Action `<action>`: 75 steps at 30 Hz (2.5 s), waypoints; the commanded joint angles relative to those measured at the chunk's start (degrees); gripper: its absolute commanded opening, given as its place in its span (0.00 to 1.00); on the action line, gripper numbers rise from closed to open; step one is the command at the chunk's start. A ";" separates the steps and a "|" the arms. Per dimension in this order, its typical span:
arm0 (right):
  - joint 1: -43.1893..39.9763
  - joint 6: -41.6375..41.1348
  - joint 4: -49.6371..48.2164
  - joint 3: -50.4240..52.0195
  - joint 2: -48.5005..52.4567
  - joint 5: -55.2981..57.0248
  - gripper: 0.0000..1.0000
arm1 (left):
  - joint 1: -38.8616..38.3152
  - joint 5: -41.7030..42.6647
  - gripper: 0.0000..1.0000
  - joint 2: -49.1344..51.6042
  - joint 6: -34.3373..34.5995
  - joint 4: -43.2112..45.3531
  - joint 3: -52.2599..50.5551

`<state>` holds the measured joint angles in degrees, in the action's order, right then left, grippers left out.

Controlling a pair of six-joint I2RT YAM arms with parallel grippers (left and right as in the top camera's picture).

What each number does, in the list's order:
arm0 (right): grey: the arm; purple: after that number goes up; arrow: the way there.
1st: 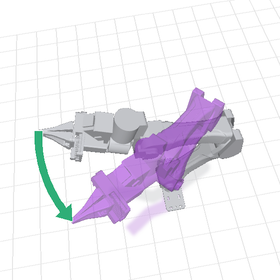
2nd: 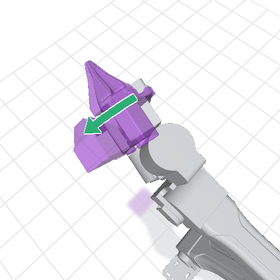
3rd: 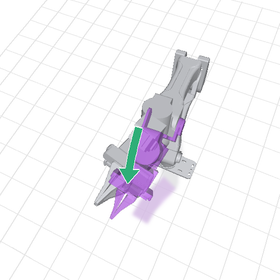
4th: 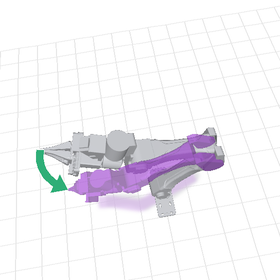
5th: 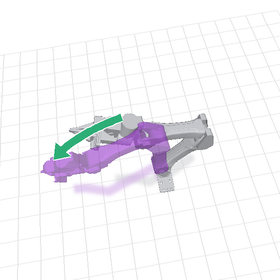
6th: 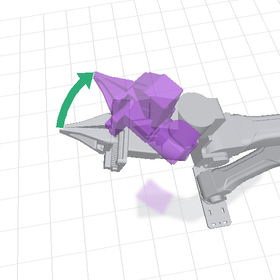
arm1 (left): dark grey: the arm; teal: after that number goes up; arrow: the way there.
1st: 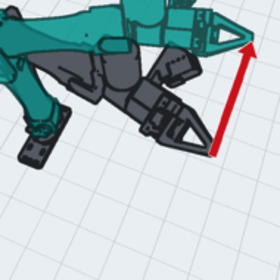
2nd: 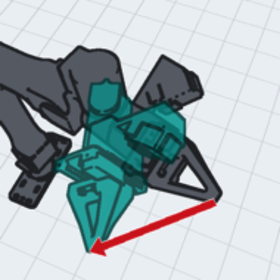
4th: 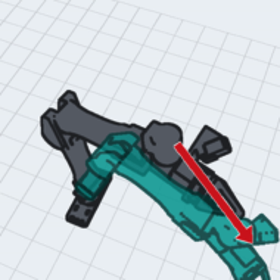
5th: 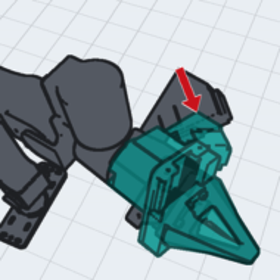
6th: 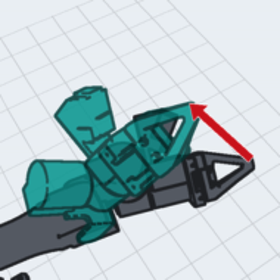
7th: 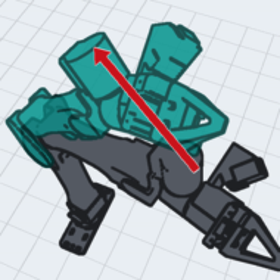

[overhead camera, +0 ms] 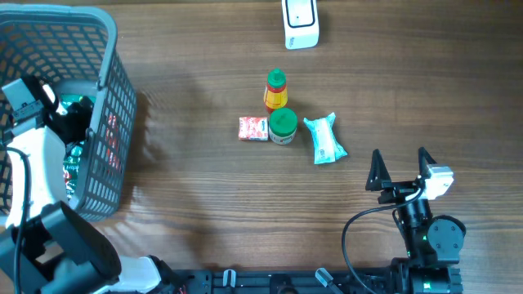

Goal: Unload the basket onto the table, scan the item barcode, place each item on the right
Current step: 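Reach the left gripper into the basket and grasp the green bag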

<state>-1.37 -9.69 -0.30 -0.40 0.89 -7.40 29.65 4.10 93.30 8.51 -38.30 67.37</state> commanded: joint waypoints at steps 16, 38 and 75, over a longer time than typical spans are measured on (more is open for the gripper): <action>0.22 0.57 -0.26 0.11 -0.46 0.37 1.00 | -3.13 6.82 0.95 3.72 -37.92 0.33 0.35; 0.22 0.59 -0.24 0.11 -0.46 0.37 1.00 | -2.10 -9.27 1.00 12.09 -37.92 3.78 0.35; 0.22 0.57 -0.26 0.11 -0.46 0.37 1.00 | 0.81 -31.80 0.91 8.81 -35.10 7.28 2.08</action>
<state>-1.37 -9.69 -0.30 -0.40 0.89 -7.40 29.36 -16.71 103.55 -26.87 -32.84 69.38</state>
